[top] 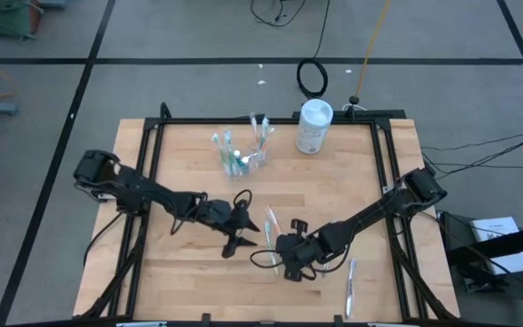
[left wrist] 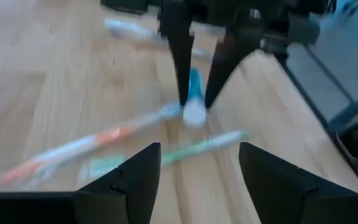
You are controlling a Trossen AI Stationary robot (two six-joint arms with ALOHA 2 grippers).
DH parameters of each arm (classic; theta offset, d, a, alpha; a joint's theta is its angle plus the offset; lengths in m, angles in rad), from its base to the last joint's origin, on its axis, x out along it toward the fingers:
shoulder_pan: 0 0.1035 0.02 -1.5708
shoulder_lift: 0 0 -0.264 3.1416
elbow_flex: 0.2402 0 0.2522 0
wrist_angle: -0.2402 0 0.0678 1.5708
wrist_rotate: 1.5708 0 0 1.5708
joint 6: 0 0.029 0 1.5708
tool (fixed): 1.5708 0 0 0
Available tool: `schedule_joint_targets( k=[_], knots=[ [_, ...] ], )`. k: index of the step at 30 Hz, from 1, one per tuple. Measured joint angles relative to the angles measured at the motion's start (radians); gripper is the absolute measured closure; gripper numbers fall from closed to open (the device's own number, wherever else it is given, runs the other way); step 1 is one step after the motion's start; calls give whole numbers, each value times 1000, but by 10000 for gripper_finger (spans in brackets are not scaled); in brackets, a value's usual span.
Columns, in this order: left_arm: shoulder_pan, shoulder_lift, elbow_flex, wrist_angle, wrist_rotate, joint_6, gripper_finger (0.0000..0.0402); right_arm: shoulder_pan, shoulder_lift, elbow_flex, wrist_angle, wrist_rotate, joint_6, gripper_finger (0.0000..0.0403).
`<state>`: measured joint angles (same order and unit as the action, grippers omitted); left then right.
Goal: Pick & Place toothbrushing station
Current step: Put the blue mouthwash into the transparent organizer
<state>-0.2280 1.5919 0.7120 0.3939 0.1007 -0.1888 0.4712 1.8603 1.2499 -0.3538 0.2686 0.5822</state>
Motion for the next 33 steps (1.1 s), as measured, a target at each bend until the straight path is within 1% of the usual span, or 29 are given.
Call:
schedule_joint_targets(
  k=[4,9,13,16,19,26,33],
  knots=[
    [-10,85,0,141,-33,-45,162,-12,0,0,38,0,-23,309],
    [-10,171,0,243,-41,-104,165,-32,0,0,104,-1,-78,309],
    [-10,216,0,280,1,-110,175,-49,0,0,118,-3,-83,308],
    [-13,239,0,325,8,-146,178,-61,0,0,119,-3,-83,308],
    [-13,250,0,328,4,-172,178,-71,0,0,132,-3,-95,308],
    [-13,250,0,345,4,-191,178,-92,0,-1,227,-5,-174,308],
    [-11,250,0,336,4,-188,179,-99,0,-1,222,-7,-180,308]
  ],
)
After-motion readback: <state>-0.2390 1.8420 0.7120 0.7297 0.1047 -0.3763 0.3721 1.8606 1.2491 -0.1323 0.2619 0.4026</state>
